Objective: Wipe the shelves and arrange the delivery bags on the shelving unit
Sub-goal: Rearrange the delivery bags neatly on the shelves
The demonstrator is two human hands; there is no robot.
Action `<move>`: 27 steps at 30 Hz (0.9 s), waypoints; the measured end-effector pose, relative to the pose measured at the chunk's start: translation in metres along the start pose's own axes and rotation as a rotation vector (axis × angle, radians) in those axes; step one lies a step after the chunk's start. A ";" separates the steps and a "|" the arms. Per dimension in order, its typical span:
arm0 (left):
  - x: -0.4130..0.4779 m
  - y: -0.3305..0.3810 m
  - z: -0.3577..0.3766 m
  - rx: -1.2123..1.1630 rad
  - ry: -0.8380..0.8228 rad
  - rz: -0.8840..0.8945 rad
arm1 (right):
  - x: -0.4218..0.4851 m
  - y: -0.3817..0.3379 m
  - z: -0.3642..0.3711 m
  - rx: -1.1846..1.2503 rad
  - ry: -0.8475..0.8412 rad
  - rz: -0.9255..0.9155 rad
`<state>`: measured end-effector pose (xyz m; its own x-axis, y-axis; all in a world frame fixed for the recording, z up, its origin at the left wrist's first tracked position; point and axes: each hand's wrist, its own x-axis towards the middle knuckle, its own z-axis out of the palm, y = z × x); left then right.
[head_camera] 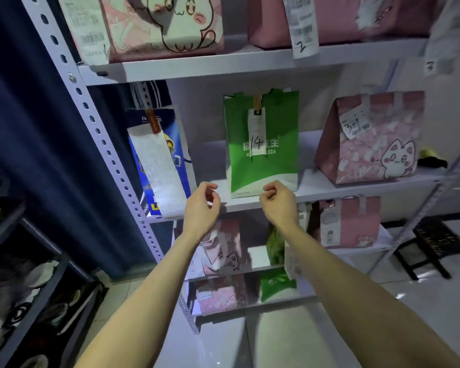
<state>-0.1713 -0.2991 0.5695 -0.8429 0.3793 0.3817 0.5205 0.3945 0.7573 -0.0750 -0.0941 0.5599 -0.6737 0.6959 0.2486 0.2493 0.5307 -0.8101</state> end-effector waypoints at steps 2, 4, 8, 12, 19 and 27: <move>0.006 0.007 0.022 -0.005 -0.044 -0.025 | 0.013 0.016 -0.021 -0.033 0.091 0.013; 0.012 0.013 0.039 -0.010 -0.079 -0.092 | 0.026 0.027 -0.038 -0.097 0.129 0.017; 0.023 0.026 0.060 -0.046 -0.141 -0.231 | 0.058 0.046 -0.049 -0.207 -0.053 0.021; 0.020 0.022 0.076 -0.006 -0.129 -0.263 | 0.075 0.059 -0.043 -0.170 -0.270 0.036; 0.000 0.025 0.087 -0.056 -0.086 -0.243 | 0.066 0.073 -0.051 -0.130 -0.207 -0.027; -0.007 0.026 0.088 -0.071 -0.101 -0.243 | 0.062 0.077 -0.065 -0.109 -0.203 -0.021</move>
<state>-0.1398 -0.2174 0.5399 -0.9220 0.3638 0.1322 0.2908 0.4257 0.8568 -0.0522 0.0210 0.5471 -0.8030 0.5784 0.1438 0.3002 0.6009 -0.7408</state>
